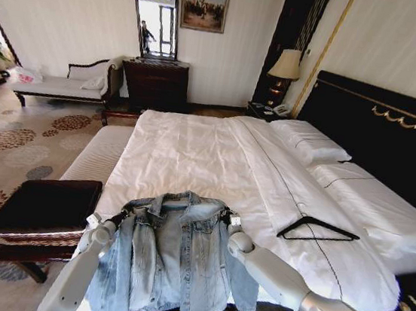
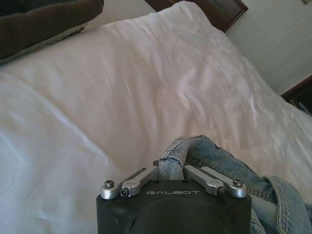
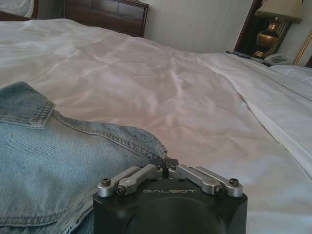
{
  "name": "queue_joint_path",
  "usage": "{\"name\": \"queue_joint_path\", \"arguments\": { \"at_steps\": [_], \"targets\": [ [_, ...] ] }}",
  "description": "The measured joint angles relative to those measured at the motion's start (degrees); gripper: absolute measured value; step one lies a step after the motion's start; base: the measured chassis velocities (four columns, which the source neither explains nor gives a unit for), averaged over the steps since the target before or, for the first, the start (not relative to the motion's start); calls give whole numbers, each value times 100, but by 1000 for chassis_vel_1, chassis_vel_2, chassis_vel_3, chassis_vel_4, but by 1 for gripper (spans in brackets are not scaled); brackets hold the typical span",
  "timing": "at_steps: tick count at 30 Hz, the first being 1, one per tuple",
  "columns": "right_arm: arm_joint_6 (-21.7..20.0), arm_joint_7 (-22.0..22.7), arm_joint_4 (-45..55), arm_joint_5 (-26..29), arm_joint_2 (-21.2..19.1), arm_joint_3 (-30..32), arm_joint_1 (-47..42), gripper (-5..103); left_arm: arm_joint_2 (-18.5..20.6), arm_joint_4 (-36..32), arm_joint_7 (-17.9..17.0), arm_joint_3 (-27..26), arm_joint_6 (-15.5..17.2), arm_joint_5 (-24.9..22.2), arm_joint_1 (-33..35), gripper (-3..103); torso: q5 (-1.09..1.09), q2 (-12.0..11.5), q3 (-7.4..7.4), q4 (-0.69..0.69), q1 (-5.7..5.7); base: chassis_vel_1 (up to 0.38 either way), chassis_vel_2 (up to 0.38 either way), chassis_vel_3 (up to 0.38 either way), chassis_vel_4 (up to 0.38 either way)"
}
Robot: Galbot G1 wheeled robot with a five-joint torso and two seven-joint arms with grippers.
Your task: Pick up the clothes from the bed and hang them on the clothes hanger.
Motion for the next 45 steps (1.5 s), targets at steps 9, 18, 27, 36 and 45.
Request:
{"name": "queue_joint_path", "arguments": {
  "at_steps": [9, 18, 27, 36, 45],
  "targets": [
    [20, 194, 661, -10, -204, 372, -210, 21, -1, -814, -442, -314, 322, -6, 450, 28, 1, 0, 1, 0, 1, 0, 0, 0, 0],
    [309, 309, 2835, 749, -939, 1200, -1117, 54, -140, -3295, -164, -1070, 226, -267, 2245, 60, 3, 1, -1, 3, -2, 0, 0, 0, 0],
    [-16, 788, 3498, 656, -1042, 1214, -1990, 86, -577, -3897, -433, -983, 425, -504, 2777, 93, 2, 0, 0, 1, 1, 0, 0, 0, 0],
    [91, 468, 3861, 325, -1024, 1047, -2529, 100, -758, -4286, 25, -1262, -358, 829, 3061, 100, 0, 0, -1, 1, -1, 0, 0, 0, 0],
    [688, -206, 3430, 127, -859, 948, -2269, 100, -364, -4990, 61, -1959, -585, 669, 3160, 100, -1, 0, 0, 1, 0, 0, 0, 0, 0]
  ]
}}
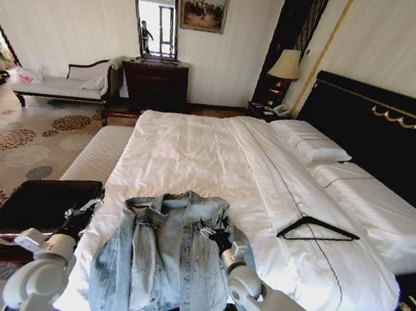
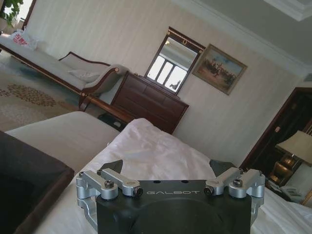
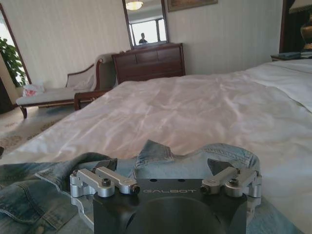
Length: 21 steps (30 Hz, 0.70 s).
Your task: Pick up the clothes from the bed and hang them on the clothes hanger.
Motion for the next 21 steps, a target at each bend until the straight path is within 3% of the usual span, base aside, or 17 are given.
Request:
{"name": "queue_joint_path", "arguments": {
  "at_steps": [3, 6, 15, 18, 21],
  "targets": [
    [156, -216, -113, -171, 62, 33, -21, 100, -42, -183, -127, -28, 41, -9, 16, 100, 0, 0, 0, -1, 0, 0, 0, 0, 0],
    [182, -309, -291, -706, 229, 13, -175, 100, -131, -461, -309, -108, 167, -10, 26, 100, 2, 0, 0, -1, 0, 0, 0, 0, 0],
    [171, -490, -871, -1500, 400, -220, -186, 101, -447, -348, -218, 146, 199, 510, 284, 100, 1, 0, 0, -1, 0, 0, 0, 0, 0],
    [184, -521, -1200, -1543, 441, -425, 39, 89, -714, -189, -218, 188, 182, 458, 305, 100, 2, 0, 0, 0, 0, 0, 0, 0, 0],
    [59, -424, -1308, -1462, 430, -643, 257, 85, -783, -52, -218, 170, 153, 471, 299, 100, 1, -1, 0, 0, 1, 0, 0, 0, 0]
  ]
}}
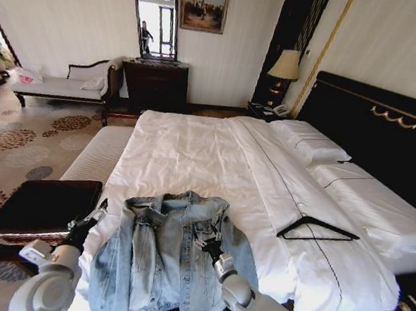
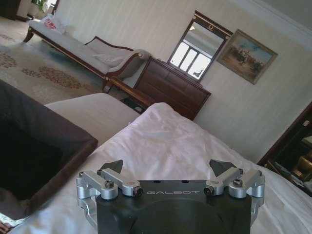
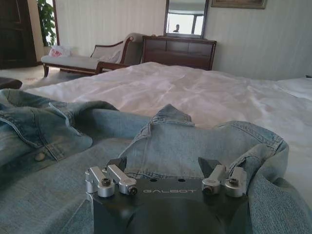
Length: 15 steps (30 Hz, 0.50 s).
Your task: Pick up the clothes from the bed and hang them on the clothes hanger.
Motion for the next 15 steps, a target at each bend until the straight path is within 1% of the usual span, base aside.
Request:
{"name": "queue_joint_path", "arguments": {
  "at_steps": [1, 2, 4, 6, 7, 9, 10, 13, 15],
  "targets": [
    [0, 0, 0, 0, 0, 0, 0, 85, 0, 0, 0, 0, 0, 0, 0, 100, 0, 0, 0, 0, 0, 0, 0, 0, 0],
    [-81, 47, -7, 48, -7, -69, 55, 82, -12, 4, -5, -2, -1, -4, -7, 100, 0, 0, 0, 0, 0, 0, 0, 0, 0],
    [-207, 121, -7, 191, -18, -214, 119, 91, -45, -146, -25, -5, 0, -36, -63, 100, -1, 0, 0, 0, 0, 0, 0, 0, 0],
    [-223, 129, -5, 242, -19, -255, 120, 91, -55, -259, -26, -2, 2, -50, -85, 100, 1, 0, 0, -1, -1, 0, 0, 0, 0],
    [-230, 131, 4, 291, -20, -302, 115, 96, -61, -389, -23, 7, 3, -68, -97, 100, 1, 0, 0, -1, -1, 0, 0, 0, 0],
    [-230, 110, 20, 328, -21, -397, 95, 100, -53, -682, -14, 33, 8, -87, -97, 100, 1, 0, 0, -1, 0, 0, 0, 0, 0],
    [-230, 110, 20, 328, -21, -397, 95, 100, -53, -682, -14, 33, 8, -87, -97, 100, 1, 0, 0, -1, 0, 0, 0, 0, 0],
    [-201, 33, -31, 323, -4, -587, 97, 100, 12, -1019, -8, 77, 11, -32, -63, 100, 1, 0, 0, -2, -1, 0, 0, 0, 0],
    [-108, -20, -128, 332, 58, -725, 150, 100, 11, -1109, -8, 110, 14, -4, -35, 100, 1, 1, 0, -1, -1, 0, 0, 0, 0]
  ]
}}
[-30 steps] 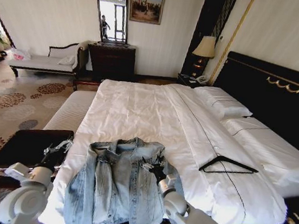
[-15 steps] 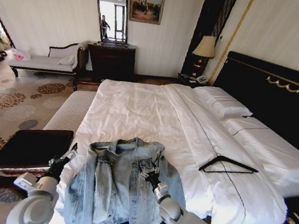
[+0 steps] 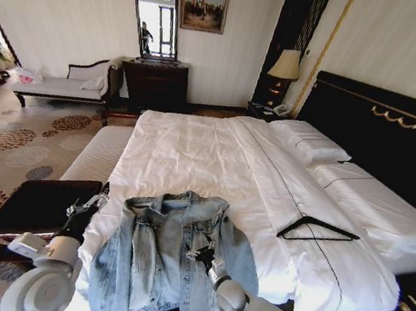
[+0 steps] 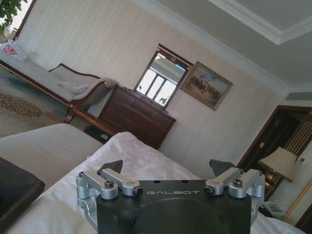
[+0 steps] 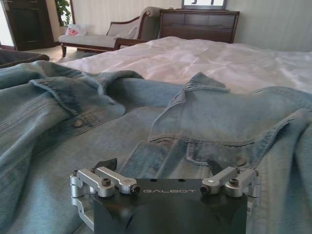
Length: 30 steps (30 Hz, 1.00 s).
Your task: Pick up the clothes from the bed and hang them on the clothes hanger.
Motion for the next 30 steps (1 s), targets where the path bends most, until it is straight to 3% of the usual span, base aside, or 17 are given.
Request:
{"name": "queue_joint_path", "arguments": {
  "at_steps": [8, 13, 15, 22, 30],
  "targets": [
    [165, -84, -468, -1, 311, -349, 413, 100, -64, -5, 1, 72, 1, 118, 20, 100, -1, -1, 0, 1, 0, 0, 0, 0, 0],
    [54, 31, -859, -45, 608, -521, 776, 103, -44, 16, 3, 20, 1, 115, 20, 100, -1, 0, 0, 1, 0, 0, 0, 0, 0],
    [38, 41, -1037, -43, 800, -581, 896, 97, -41, 34, 3, -1, 2, 112, 26, 100, -1, 0, 0, 1, 0, 0, 0, 0, 0],
    [-164, 309, -1258, -73, 1113, -623, 980, 100, -36, 79, 3, -2, 1, 109, 9, 100, 0, 0, 0, 2, 1, 0, 0, 0, 0],
    [-426, 565, -1224, -154, 936, -504, 923, 68, -26, 153, 3, 65, 2, 110, -60, 100, 0, 0, 0, 0, 1, 0, 0, 0, 0]
  ]
}}
